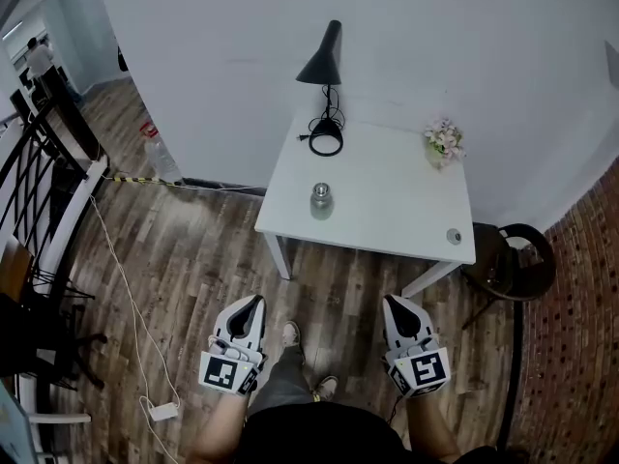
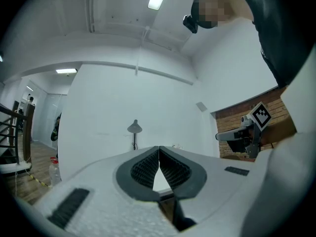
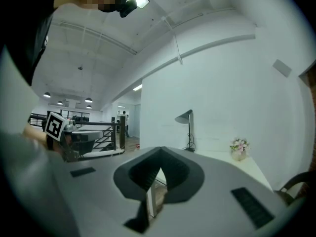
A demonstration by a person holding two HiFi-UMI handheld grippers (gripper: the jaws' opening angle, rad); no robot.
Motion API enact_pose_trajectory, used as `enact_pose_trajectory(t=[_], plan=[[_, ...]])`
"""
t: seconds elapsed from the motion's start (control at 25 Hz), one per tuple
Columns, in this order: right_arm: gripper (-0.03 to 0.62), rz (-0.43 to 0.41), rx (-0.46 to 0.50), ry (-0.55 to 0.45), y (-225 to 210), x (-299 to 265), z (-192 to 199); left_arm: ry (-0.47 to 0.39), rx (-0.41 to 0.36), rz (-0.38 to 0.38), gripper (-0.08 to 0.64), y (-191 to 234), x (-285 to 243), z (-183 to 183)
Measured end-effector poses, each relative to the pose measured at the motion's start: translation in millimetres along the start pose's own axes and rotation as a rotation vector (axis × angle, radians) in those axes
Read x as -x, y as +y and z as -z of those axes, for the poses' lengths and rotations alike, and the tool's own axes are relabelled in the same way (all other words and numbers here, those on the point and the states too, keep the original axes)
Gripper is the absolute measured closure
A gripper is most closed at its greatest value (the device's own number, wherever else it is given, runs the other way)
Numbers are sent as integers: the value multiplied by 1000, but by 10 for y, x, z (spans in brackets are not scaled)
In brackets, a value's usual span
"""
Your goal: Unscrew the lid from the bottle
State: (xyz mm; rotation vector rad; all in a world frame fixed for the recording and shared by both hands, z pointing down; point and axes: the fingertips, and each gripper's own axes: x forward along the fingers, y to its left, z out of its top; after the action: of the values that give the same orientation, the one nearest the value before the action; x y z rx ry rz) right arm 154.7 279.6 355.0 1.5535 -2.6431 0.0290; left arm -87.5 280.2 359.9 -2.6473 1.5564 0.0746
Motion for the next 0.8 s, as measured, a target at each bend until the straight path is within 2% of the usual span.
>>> enact_pose_trajectory(t=[0.28, 0.64, 0.8], plan=[[578, 71, -12, 39, -270, -361, 90, 5, 26, 68, 537, 221, -559, 194], [578, 64, 36, 58, -464, -1346, -105, 0, 79, 100, 537, 871, -1373, 330], [578, 62, 43, 74, -436, -1754, -142, 12, 102, 112, 537, 1169, -1579, 423]])
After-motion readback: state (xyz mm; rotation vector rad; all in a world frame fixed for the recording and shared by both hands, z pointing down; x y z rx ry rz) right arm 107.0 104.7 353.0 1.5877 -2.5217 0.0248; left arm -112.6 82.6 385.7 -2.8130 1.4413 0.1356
